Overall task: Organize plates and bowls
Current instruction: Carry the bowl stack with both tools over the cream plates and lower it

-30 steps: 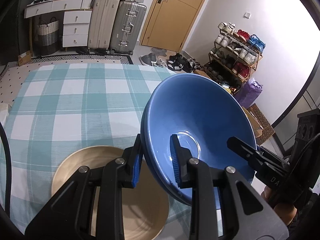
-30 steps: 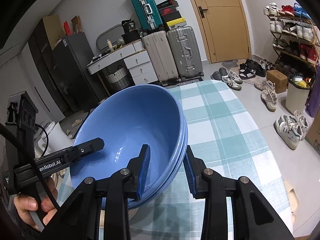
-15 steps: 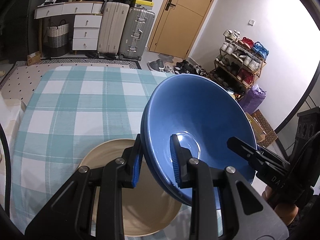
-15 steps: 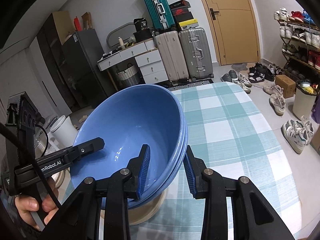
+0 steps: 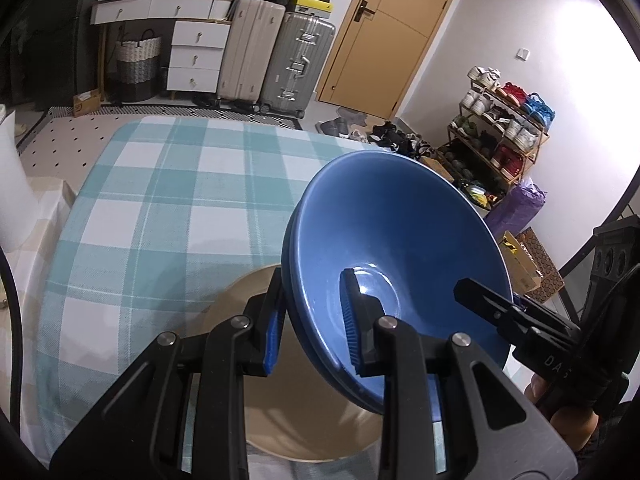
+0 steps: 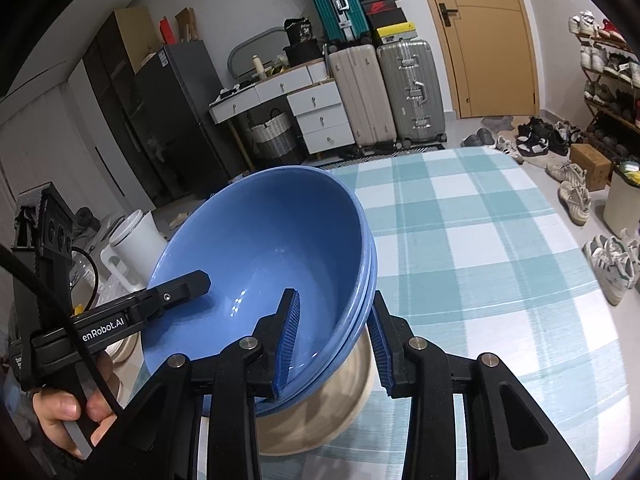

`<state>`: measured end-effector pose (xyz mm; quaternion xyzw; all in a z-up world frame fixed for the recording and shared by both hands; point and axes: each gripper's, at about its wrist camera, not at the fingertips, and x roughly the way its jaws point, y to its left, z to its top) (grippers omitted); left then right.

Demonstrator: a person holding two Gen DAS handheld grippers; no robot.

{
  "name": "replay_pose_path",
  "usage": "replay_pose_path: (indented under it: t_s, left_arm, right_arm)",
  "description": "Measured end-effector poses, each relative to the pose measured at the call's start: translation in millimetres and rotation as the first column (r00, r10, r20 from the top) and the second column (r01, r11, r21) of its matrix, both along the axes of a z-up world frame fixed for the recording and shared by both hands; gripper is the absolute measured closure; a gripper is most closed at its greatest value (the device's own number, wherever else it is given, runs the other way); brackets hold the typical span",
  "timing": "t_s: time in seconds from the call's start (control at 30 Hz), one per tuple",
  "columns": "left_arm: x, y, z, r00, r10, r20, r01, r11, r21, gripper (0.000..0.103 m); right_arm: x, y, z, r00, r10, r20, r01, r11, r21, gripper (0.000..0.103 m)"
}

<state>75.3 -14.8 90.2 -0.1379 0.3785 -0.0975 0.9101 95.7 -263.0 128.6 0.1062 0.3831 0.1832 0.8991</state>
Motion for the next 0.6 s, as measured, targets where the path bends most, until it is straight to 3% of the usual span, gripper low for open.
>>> replay_pose_path:
  t_s: [0.6]
  left_arm:
    - [22.8, 37.9, -44.5, 0.996, 0.057, -0.073, -0.059, 0.998, -0.02, 0.08]
  right_arm:
    - [23.3, 30.3, -30.3, 0.996, 0.05, -0.07, -0.051, 0.999, -0.016, 0.068]
